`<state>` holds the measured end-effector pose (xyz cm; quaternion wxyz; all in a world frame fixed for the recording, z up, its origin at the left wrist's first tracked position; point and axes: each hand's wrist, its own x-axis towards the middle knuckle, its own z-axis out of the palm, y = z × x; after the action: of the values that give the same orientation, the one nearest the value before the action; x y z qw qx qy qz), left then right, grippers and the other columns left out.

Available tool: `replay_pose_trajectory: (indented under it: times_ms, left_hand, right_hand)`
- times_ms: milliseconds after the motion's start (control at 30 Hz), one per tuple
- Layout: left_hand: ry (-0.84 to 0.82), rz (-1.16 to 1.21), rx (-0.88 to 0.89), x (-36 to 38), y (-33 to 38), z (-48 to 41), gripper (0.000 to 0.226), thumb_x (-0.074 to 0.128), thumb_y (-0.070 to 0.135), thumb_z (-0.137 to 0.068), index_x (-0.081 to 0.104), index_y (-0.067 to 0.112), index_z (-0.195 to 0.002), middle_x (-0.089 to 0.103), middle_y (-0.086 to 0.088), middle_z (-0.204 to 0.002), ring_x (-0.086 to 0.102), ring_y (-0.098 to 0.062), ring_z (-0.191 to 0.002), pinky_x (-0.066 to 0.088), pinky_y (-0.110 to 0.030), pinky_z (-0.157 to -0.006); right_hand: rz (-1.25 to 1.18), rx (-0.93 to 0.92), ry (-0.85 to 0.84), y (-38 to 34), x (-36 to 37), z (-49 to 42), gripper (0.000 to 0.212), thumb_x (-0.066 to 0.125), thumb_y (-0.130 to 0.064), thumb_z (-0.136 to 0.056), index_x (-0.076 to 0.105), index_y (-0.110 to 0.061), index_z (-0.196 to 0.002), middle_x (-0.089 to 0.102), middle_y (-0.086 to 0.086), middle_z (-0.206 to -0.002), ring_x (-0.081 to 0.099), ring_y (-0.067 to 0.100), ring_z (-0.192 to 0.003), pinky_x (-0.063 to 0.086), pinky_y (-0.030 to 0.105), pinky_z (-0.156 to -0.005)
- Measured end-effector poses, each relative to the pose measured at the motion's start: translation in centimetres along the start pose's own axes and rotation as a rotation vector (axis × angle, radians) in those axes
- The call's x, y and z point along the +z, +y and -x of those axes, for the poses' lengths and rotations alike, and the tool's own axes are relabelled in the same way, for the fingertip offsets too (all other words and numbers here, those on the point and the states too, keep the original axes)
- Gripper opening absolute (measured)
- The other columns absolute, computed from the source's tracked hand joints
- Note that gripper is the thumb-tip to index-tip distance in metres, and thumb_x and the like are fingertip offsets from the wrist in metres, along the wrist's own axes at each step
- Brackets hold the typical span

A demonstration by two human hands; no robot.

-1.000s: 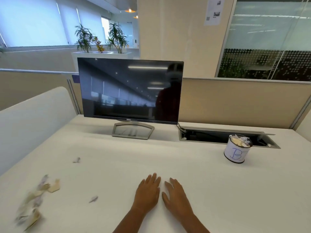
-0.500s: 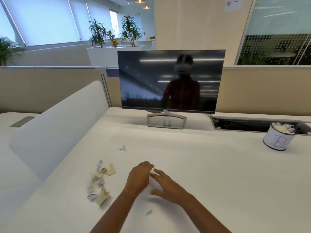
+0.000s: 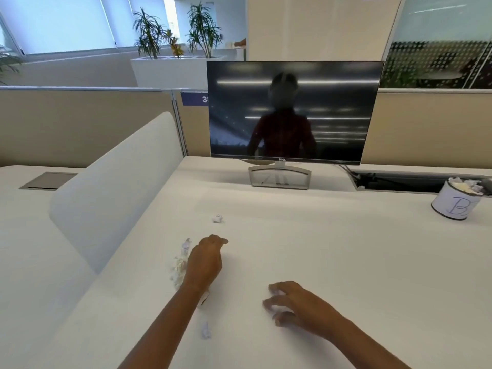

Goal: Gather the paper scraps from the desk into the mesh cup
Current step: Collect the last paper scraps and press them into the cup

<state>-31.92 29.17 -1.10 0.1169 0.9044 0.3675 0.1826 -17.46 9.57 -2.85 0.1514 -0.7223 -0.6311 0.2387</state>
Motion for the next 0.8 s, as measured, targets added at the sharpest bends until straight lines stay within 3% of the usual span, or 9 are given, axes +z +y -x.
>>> replay_pose_trajectory:
  times_ms: [67, 167, 233, 367, 500, 667, 800]
  left_hand:
    - [0.035, -0.001, -0.048, -0.4, -0.5, -0.1, 0.040, 0.039, -0.003, -0.091, 0.061, 0.011, -0.121, 0.062, -0.004, -0.126, 0.057, -0.020, -0.115, 0.045, -0.031, -0.095]
    - [0.041, -0.045, -0.154, -0.9, -1.3, -0.5, 0.038, 0.039, 0.003, -0.093, 0.058, 0.015, -0.124, 0.058, -0.002, -0.128, 0.055, -0.020, -0.115, 0.044, -0.031, -0.093]
    - [0.012, -0.095, -0.229, -1.4, -1.9, -0.9, 0.038, 0.041, 0.008, -0.093, 0.052, 0.016, -0.129, 0.054, -0.003, -0.131, 0.052, -0.021, -0.117, 0.045, -0.031, -0.093]
    - [-0.118, -0.104, -0.423, -2.0, -3.2, -1.9, 0.043, 0.044, 0.014, -0.093, 0.040, 0.012, -0.136, 0.046, -0.013, -0.133, 0.048, -0.027, -0.120, 0.045, -0.034, -0.094]
    - [-0.226, 0.005, -0.584, -2.1, -4.2, -3.2, 0.045, 0.051, 0.012, -0.090, 0.040, 0.011, -0.134, 0.042, -0.018, -0.133, 0.045, -0.033, -0.124, 0.042, -0.038, -0.099]
    - [-0.189, 0.073, -0.555, -1.2, -5.2, -4.2, 0.031, 0.059, 0.003, -0.085, 0.058, 0.006, -0.116, 0.050, -0.018, -0.124, 0.055, -0.033, -0.113, 0.046, -0.035, -0.095]
    - [-0.067, 0.216, -0.502, -0.6, -5.2, -5.9, 0.026, 0.044, -0.007, -0.087, 0.065, 0.002, -0.101, 0.056, -0.020, -0.115, 0.060, -0.034, -0.102, 0.049, -0.033, -0.083]
  right_hand:
    - [0.106, -0.059, 0.080, 0.0, 0.8, 0.3, 0.028, 0.051, -0.021, -0.094, 0.058, -0.030, -0.119, 0.039, -0.010, -0.141, 0.037, 0.001, -0.128, 0.021, -0.006, -0.086]
    - [0.175, -0.093, 0.143, 0.0, 1.1, 0.2, 0.023, 0.044, -0.017, -0.095, 0.061, -0.022, -0.110, 0.052, -0.006, -0.128, 0.045, 0.008, -0.117, 0.038, 0.017, -0.088]
    - [0.184, -0.083, 0.182, -0.1, 1.1, -0.3, 0.023, 0.042, -0.016, -0.095, 0.062, -0.017, -0.108, 0.057, -0.004, -0.121, 0.049, 0.013, -0.112, 0.041, 0.022, -0.086]
    - [0.135, -0.016, 0.278, -0.1, 1.3, -2.3, 0.024, 0.041, -0.019, -0.097, 0.062, -0.016, -0.108, 0.057, -0.003, -0.113, 0.049, 0.011, -0.105, 0.035, 0.013, -0.082]
    - [0.055, 0.087, 0.389, -0.1, 1.0, -4.5, 0.020, 0.047, -0.013, -0.094, 0.066, -0.010, -0.102, 0.060, 0.002, -0.106, 0.053, 0.013, -0.102, 0.031, 0.008, -0.076]
    - [-0.004, 0.174, 0.439, -0.5, 0.4, -7.4, 0.021, 0.047, -0.012, -0.093, 0.067, -0.007, -0.098, 0.060, 0.007, -0.105, 0.056, 0.017, -0.101, 0.039, 0.017, -0.081]
    - [-0.035, 0.210, 0.455, -0.9, 0.0, -9.6, 0.021, 0.047, -0.011, -0.093, 0.066, -0.007, -0.101, 0.061, 0.007, -0.107, 0.055, 0.017, -0.104, 0.040, 0.018, -0.083]
